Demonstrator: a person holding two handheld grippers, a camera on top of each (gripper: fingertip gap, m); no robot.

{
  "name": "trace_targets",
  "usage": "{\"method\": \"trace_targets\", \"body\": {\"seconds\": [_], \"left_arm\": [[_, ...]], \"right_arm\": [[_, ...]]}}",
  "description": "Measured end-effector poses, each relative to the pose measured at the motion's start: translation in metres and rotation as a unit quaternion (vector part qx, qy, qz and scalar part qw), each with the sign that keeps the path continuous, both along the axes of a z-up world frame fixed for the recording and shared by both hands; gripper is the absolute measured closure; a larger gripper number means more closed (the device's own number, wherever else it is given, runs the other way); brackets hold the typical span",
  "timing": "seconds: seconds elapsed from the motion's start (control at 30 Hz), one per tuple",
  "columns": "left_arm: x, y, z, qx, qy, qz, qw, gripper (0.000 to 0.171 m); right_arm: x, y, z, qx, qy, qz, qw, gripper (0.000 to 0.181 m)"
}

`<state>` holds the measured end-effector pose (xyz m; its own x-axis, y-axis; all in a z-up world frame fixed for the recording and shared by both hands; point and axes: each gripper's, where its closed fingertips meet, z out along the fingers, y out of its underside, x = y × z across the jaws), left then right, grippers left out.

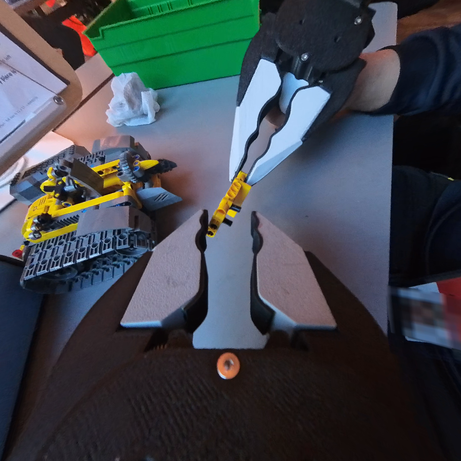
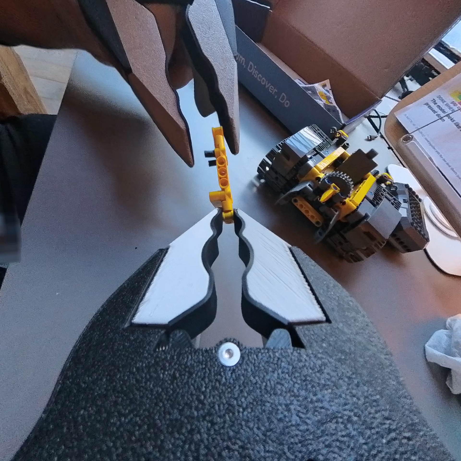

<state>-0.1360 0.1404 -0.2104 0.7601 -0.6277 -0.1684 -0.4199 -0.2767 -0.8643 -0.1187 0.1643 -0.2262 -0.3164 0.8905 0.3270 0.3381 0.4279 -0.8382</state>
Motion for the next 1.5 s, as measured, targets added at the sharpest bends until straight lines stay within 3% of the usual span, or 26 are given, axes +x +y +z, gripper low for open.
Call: {"method": "trace_targets", "body": {"seconds": [0.13, 0.43, 0.7, 0.87, 1.0, 1.1, 1.23, 1.37, 1.5], "left_arm": [[-0.004, 0.001, 0.004, -0.002, 0.001, 0.016, 1.0, 0.138], [0.001, 0.007, -0.01, 0.022, 0.114, 0.03, 0.993, 0.141], [-0.001, 0.005, -0.027, 0.011, 0.191, 0.028, 0.981, 0.156], [-0.004, 0.005, -0.039, -0.011, 0.153, 0.03, 0.988, 0.157], [0.007, 0.004, -0.029, 0.015, 0.141, 0.01, 0.99, 0.153], [0.009, 0.003, -0.026, 0.032, 0.169, 0.002, 0.985, 0.164], [0.014, -0.004, -0.023, 0.054, 0.167, -0.017, 0.984, 0.166], [0.017, -0.013, -0.01, 0.093, 0.115, -0.041, 0.988, 0.166], [0.015, -0.023, -0.005, 0.113, 0.069, -0.056, 0.99, 0.167]], "right_arm": [[-0.001, 0.006, -0.003, 0.027, -0.002, -0.016, 1.0, 0.175], [0.0, -0.003, -0.005, 0.05, 0.001, 0.004, 0.999, 0.175], [-0.002, -0.011, -0.008, 0.086, 0.003, 0.014, 0.996, 0.175], [-0.003, -0.023, 0.003, 0.074, 0.03, 0.025, 0.996, 0.175], [-0.003, -0.024, 0.003, 0.059, 0.029, 0.029, 0.997, 0.175], [-0.001, -0.026, 0.005, 0.048, 0.032, 0.035, 0.998, 0.175], [0.001, -0.033, 0.013, 0.044, 0.054, 0.049, 0.996, 0.174], [0.012, -0.04, 0.031, -0.033, 0.086, 0.084, 0.992, 0.167], [0.017, -0.04, 0.026, -0.086, 0.046, 0.092, 0.991, 0.153]]}}
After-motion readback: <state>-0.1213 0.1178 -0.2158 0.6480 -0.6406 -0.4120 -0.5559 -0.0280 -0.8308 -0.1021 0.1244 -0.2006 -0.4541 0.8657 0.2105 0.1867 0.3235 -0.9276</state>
